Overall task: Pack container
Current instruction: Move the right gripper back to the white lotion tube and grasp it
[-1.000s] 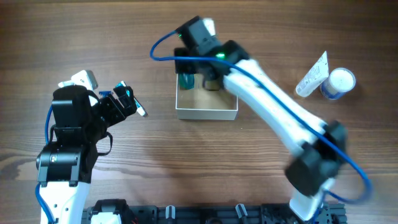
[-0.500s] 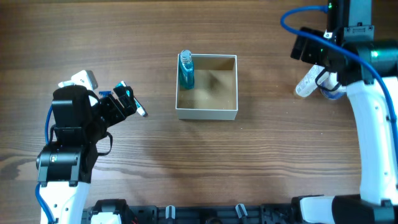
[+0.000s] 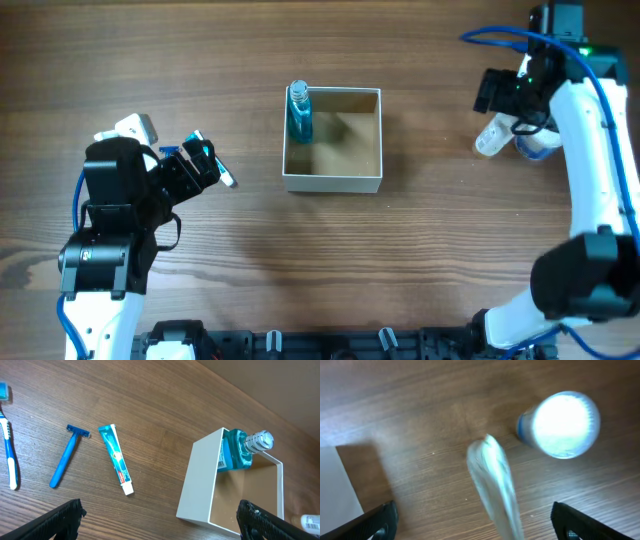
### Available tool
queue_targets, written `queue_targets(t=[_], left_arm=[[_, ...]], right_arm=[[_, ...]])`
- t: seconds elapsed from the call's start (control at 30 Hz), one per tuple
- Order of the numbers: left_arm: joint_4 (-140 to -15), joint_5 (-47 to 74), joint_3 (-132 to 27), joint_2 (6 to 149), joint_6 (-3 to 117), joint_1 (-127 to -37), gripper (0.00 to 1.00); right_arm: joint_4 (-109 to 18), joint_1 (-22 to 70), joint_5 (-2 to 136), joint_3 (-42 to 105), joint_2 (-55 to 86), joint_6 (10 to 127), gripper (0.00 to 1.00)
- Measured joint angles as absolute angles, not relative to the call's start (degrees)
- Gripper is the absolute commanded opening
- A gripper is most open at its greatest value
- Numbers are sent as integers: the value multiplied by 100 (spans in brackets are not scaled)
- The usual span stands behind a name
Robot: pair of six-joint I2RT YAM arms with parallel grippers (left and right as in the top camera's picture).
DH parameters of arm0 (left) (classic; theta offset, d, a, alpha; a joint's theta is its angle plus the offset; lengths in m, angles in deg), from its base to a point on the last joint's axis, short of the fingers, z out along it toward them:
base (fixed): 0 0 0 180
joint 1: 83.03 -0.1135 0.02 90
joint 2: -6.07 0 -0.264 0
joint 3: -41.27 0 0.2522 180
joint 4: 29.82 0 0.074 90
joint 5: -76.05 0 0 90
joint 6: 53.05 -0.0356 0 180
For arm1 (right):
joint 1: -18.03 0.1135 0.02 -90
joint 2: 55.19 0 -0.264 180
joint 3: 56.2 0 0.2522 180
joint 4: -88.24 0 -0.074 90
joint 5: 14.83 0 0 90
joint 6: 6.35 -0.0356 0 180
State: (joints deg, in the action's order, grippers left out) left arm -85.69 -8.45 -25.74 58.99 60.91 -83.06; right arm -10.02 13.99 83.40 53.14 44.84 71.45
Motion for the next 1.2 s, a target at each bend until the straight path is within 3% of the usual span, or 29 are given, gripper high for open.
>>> queue_targets(t=[0.07, 0.3, 0.53, 0.63, 1.03, 1.2], left_arm=[[-8574, -845, -2574, 5899, 6091, -8308, 100], [-8587, -845, -2574, 5899, 6091, -8308, 100], [-8622, -845, -2574, 5899, 6091, -8306, 100], [-8652, -845, -2574, 5899, 6091, -8306, 100], [-8652, -845, -2574, 5899, 6091, -8306, 100], [-8652, -845, -2574, 5899, 6091, -8306, 100]], right_arm=[[-987, 1395, 8213, 5283, 4711, 7171, 84], [-982, 1384, 8122, 5261, 4790, 7171, 29], [-982, 1290, 8073, 5261, 4790, 7158, 15], [-982, 1277, 8076, 5261, 4790, 7156, 4], [-1157, 1347, 7923, 5261, 4746, 7182, 4], [-1207, 2079, 7859, 5541, 4023, 7269, 4]])
